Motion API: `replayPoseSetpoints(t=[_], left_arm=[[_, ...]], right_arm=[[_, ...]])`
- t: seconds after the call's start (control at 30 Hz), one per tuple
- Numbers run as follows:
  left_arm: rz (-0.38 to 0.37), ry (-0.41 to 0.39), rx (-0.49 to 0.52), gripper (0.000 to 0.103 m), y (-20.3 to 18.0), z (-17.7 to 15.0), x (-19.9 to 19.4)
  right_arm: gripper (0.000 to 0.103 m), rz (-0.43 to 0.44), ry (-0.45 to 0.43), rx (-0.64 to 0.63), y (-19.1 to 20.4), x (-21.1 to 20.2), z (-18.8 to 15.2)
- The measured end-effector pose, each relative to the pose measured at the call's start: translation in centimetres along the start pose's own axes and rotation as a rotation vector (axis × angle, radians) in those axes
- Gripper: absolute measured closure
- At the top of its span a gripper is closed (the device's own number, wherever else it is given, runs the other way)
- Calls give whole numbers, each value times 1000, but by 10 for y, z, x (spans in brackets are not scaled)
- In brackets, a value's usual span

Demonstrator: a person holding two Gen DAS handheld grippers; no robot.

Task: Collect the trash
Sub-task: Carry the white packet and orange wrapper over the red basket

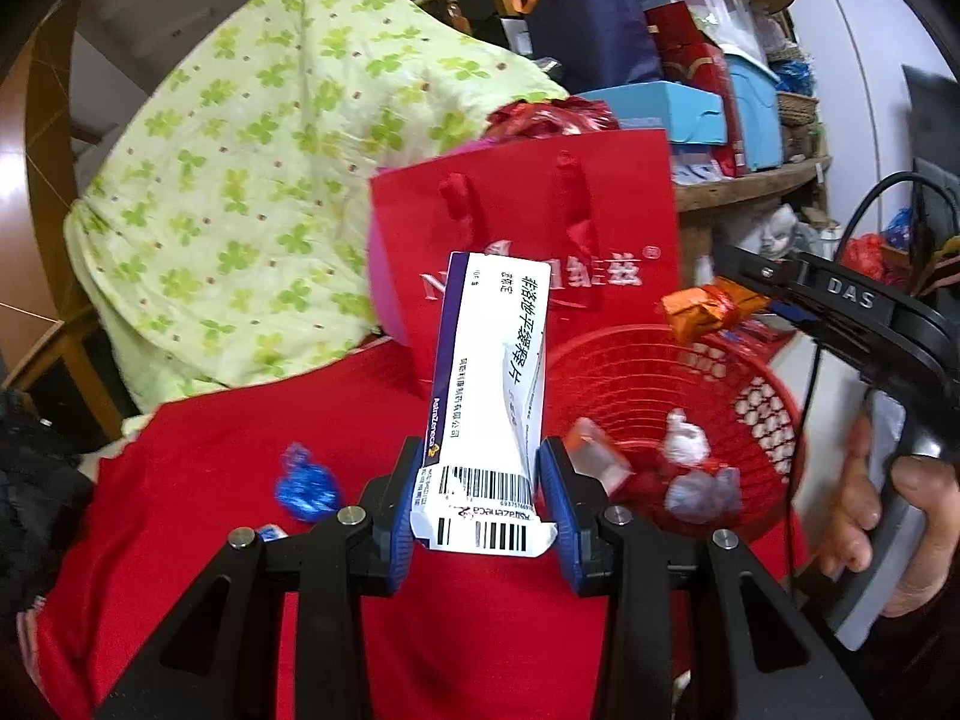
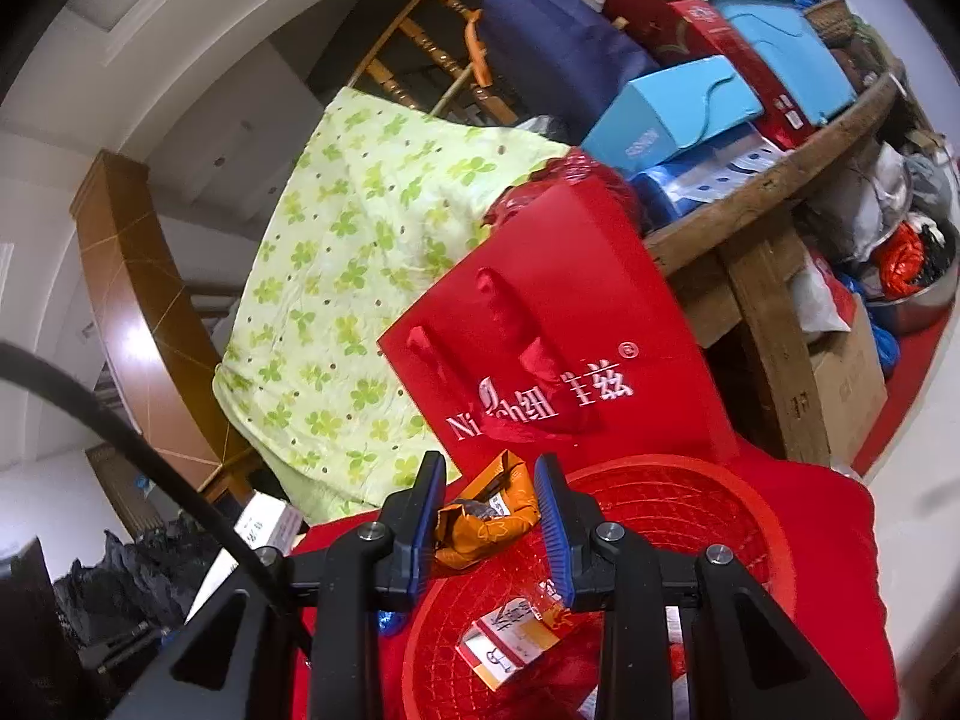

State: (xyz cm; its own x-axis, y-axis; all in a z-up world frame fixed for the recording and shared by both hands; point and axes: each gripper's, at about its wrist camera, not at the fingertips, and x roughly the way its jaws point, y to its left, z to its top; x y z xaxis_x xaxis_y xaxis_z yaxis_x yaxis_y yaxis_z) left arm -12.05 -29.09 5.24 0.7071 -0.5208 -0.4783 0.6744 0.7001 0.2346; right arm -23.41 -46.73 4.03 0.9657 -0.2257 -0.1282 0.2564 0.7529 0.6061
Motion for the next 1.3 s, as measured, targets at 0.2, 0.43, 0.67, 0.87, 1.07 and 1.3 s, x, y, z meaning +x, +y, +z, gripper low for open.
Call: replayPoseSetpoints(t=[0.2,0.43,0.67,0.87,1.07,1.3], left_arm=[[-84,38,-19,63,-14,1,8],[-177,59,-27,63,-34,4,16],[-238,80,-39,63,-49,7,28],[-211,85,-23,63,-52,5,31],[-178,77,-16,63,-49,4,29],[-170,74,-15,63,-46,0,29]], right_arm=[[70,-9,-1,78,-20,-5,6],[70,-36,-3,132,-36,-8,10],[70,-66,0,169,-45,-8,12],[70,-71,-7,171,-48,-11,13],[70,-72,-8,166,-47,-10,13],[70,-77,-3,157,-46,-8,12]])
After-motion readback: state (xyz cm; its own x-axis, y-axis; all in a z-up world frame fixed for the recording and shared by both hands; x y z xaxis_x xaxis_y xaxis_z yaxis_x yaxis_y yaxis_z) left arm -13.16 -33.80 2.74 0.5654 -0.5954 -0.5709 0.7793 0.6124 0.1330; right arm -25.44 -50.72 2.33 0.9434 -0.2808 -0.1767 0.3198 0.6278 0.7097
